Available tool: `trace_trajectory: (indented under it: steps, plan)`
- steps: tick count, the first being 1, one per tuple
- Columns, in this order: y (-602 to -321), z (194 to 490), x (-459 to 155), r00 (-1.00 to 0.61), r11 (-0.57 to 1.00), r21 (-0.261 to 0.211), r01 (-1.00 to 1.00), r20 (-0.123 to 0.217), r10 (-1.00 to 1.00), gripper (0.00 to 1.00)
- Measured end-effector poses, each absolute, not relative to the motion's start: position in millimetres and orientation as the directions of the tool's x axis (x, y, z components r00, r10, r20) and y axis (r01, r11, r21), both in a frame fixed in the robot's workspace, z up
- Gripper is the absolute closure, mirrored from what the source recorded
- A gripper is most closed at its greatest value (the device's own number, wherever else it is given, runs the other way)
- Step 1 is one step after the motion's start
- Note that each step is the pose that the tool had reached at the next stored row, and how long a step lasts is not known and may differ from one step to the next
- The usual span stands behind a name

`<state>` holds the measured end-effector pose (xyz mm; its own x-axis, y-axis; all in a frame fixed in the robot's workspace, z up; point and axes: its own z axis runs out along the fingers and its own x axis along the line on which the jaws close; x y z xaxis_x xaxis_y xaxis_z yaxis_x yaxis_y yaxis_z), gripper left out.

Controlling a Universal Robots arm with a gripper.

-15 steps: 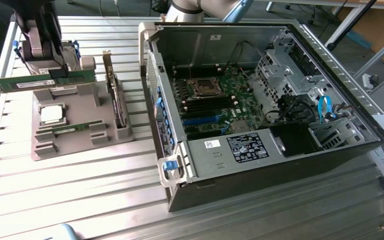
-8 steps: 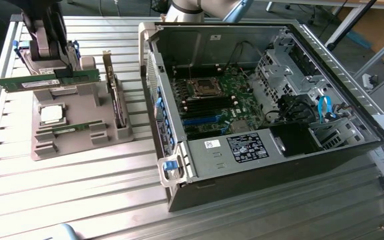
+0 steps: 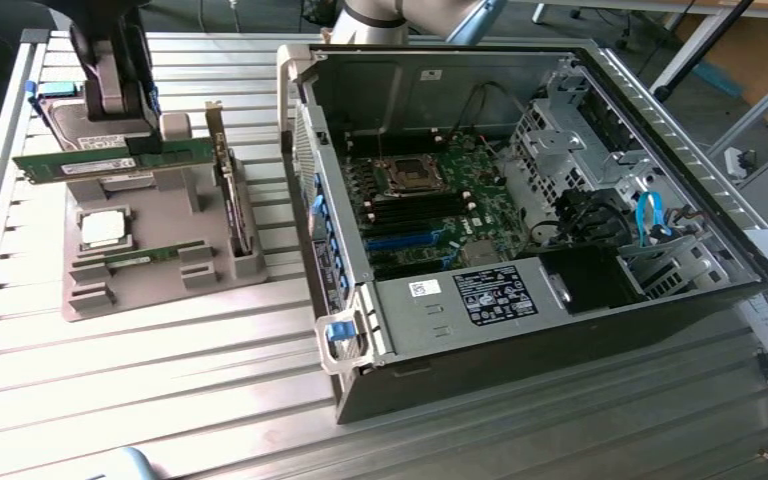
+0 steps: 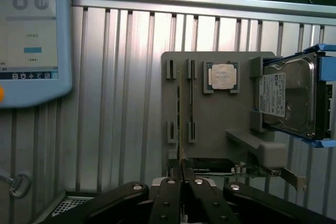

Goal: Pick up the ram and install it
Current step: 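Pick up the ram and move it above insertion slot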

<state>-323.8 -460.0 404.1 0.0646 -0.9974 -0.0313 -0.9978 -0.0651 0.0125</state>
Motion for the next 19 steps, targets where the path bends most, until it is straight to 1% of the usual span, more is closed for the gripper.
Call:
trace_trajectory:
  steps: [19]
  plan:
    - [-460, 404, -299, 0.065, -0.065, 0.012, -0.998, -0.031, -0.997, 0.88]
